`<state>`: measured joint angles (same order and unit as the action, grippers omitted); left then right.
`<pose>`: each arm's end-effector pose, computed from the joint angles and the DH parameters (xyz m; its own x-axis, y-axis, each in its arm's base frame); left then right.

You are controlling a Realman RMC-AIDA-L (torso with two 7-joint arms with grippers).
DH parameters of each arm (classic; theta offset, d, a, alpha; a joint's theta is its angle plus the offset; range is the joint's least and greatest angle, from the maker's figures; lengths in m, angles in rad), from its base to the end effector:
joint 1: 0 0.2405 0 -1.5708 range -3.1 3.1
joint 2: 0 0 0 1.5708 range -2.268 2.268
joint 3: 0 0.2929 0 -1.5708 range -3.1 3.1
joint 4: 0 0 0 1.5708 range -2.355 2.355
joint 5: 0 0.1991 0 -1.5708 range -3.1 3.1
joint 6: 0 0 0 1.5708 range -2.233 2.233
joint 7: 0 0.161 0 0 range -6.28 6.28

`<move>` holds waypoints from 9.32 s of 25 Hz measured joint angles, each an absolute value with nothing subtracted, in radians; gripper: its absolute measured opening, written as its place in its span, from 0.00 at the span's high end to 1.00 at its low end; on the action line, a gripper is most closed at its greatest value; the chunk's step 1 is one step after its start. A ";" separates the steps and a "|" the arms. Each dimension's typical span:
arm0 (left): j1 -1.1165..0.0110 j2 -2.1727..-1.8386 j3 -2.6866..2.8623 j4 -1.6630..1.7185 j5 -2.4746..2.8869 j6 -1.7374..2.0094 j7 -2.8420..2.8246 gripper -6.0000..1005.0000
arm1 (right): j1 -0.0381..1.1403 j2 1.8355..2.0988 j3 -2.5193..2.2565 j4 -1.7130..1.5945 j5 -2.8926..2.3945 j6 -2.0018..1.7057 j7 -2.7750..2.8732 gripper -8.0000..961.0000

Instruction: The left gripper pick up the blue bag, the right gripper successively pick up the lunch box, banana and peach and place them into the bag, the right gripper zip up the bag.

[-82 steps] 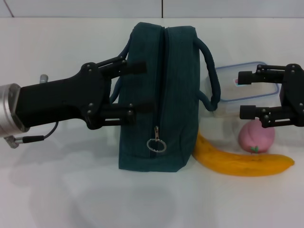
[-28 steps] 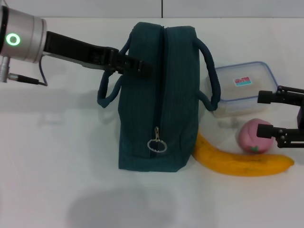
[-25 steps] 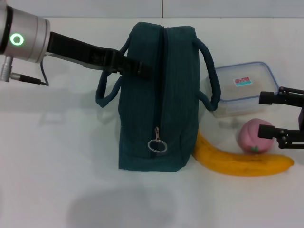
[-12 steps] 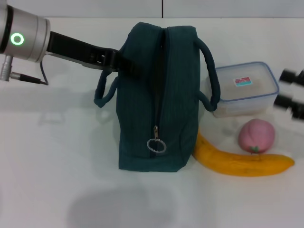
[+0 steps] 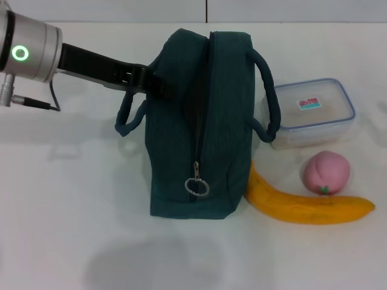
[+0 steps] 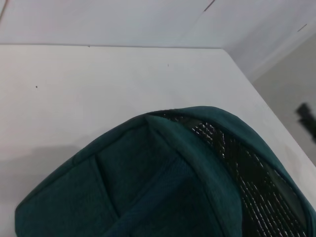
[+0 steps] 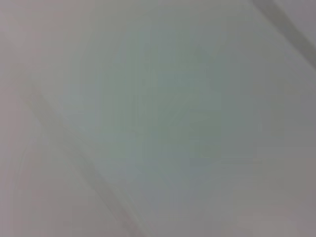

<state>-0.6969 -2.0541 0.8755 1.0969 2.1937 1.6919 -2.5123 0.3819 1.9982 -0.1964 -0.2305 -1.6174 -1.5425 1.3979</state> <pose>-0.1910 0.3857 0.0060 0.5349 0.8128 0.2306 0.8330 -0.5530 0.0170 0.3574 0.3217 0.0427 0.0738 -0.2171 -0.9733 -0.9047 -0.4252 0.0262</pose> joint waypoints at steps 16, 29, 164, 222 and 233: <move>-0.704 -2.053 0.879 1.097 2.198 1.672 -2.497 0.95 | 0.474 2.014 -0.208 -0.021 -1.630 -1.201 1.494 0.18; -0.678 -2.059 0.879 1.095 2.198 1.671 -2.488 0.95 | 0.554 2.022 -0.247 0.024 -1.631 -1.119 1.496 0.20; -0.698 -2.059 0.913 1.034 2.106 1.614 -2.416 0.95 | 0.780 2.019 -0.709 -0.178 -1.578 -1.349 1.591 0.56; -0.669 -2.030 0.844 1.029 2.131 1.576 -2.432 0.95 | 0.684 2.022 -1.542 -1.226 -2.303 -1.576 2.361 0.09; -0.663 -2.035 0.844 1.029 2.132 1.575 -2.431 0.95 | 0.705 2.023 -1.623 -1.194 -2.309 -1.544 2.363 0.09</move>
